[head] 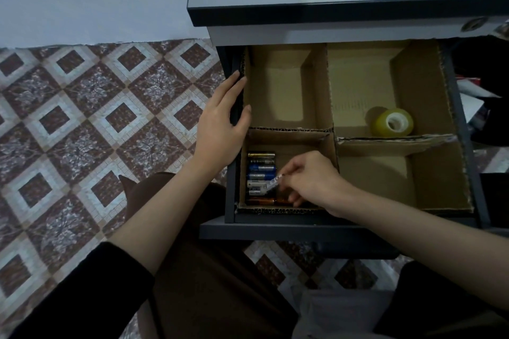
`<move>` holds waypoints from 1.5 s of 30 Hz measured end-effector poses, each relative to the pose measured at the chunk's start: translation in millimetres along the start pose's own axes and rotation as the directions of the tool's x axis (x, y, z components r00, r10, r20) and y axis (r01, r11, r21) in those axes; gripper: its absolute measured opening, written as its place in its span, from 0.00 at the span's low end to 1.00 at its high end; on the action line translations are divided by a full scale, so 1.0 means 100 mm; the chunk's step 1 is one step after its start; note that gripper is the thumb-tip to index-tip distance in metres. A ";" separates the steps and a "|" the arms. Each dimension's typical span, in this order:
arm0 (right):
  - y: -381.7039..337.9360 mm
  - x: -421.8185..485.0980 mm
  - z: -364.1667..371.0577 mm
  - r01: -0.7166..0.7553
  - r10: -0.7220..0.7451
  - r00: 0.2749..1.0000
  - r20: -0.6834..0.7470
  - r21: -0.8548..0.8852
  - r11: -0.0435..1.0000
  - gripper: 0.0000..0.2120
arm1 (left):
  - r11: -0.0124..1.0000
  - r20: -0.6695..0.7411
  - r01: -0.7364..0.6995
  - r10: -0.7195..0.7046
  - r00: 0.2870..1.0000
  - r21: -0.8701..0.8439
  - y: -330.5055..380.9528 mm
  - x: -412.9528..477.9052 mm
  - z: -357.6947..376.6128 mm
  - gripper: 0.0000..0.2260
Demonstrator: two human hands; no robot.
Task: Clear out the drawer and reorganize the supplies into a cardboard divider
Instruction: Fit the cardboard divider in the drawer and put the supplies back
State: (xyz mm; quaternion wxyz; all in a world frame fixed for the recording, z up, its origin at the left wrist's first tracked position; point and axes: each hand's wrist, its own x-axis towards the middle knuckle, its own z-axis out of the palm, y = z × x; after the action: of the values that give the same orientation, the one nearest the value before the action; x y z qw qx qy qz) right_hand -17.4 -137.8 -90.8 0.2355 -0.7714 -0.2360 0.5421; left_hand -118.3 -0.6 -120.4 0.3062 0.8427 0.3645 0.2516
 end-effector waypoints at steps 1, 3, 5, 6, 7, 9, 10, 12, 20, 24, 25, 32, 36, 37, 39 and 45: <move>0.00 0.00 0.00 -0.007 0.007 1.000 0.012 0.004 1.000 0.03 | 1.000 -0.002 -0.001 0.001 1.000 0.002 0.00 0.00 0.00 0.21; -0.02 0.03 0.01 -0.031 0.029 0.999 0.032 0.050 0.998 0.02 | 1.000 -0.003 -0.006 0.006 1.000 0.008 0.00 0.00 0.00 0.21; -0.03 0.06 0.03 -0.049 0.045 0.998 0.052 0.075 0.996 0.03 | 1.000 -0.005 -0.008 0.008 1.000 0.012 0.00 0.00 0.00 0.20; -0.03 0.08 0.05 -0.049 0.045 0.997 0.057 0.071 0.996 0.04 | 1.000 -0.007 -0.008 0.008 1.000 0.012 0.00 0.00 0.00 0.20; -0.04 0.09 0.07 -0.042 0.038 0.997 0.060 0.061 0.997 0.05 | 1.000 -0.008 -0.007 0.007 1.000 0.011 0.00 0.00 0.00 0.20; -0.03 0.13 0.10 -0.005 0.005 0.998 0.057 0.003 1.000 0.07 | 1.000 -0.005 -0.004 0.004 1.000 0.012 0.01 0.00 0.00 0.20; -0.03 0.14 0.11 0.034 -0.031 0.999 0.043 -0.060 0.998 0.08 | 1.000 -0.003 -0.003 0.003 1.000 0.014 0.01 0.00 0.00 0.20; -0.02 0.16 0.12 0.116 -0.117 0.993 0.007 -0.213 0.970 0.08 | 1.000 -0.004 -0.007 0.007 1.000 0.019 0.01 0.01 -0.01 0.20; -0.15 -0.01 -0.04 0.152 -0.074 0.987 0.141 -0.689 0.708 0.02 | 1.000 -0.008 -0.011 0.011 1.000 0.015 -0.01 0.01 0.00 0.20; -0.18 -0.01 -0.06 0.164 0.050 0.965 0.256 -0.743 0.648 0.09 | 1.000 -0.010 -0.014 0.014 1.000 0.024 0.00 0.01 0.00 0.20; -0.20 -0.02 -0.06 0.174 0.060 0.960 0.275 -0.749 0.640 0.08 | 0.999 -0.012 -0.019 0.019 1.000 0.027 0.00 0.00 -0.01 0.20; -0.29 -0.07 -0.08 0.246 0.065 0.949 0.309 -0.853 0.460 0.06 | 1.000 -0.013 -0.015 0.016 1.000 0.017 0.00 0.01 -0.01 0.20; -0.38 -0.12 -0.17 0.259 -0.146 0.966 0.214 -0.804 0.536 0.05 | 1.000 -0.013 -0.013 0.013 1.000 0.012 0.00 0.01 -0.01 0.20; -0.38 -0.08 -0.17 0.270 -0.245 0.958 0.149 -0.759 0.593 0.06 | 1.000 -0.013 -0.013 0.013 1.000 0.011 0.01 0.00 -0.01 0.20; -0.33 0.04 -0.11 0.275 -0.383 0.924 -0.026 -0.649 0.709 0.06 | 1.000 -0.013 -0.014 0.014 1.000 0.011 0.01 0.01 -0.01 0.21; -0.11 0.25 0.16 0.340 -0.533 0.833 -0.145 -0.626 0.702 0.10 | 1.000 -0.015 -0.013 0.013 1.000 0.013 0.00 0.00 0.00 0.20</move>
State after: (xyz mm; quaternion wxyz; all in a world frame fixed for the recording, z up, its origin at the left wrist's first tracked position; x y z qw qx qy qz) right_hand -25.8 -112.1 -107.2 0.1488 -0.8019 -0.5259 0.2412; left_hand -118.4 0.0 -120.4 0.2962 0.8451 0.3631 0.2574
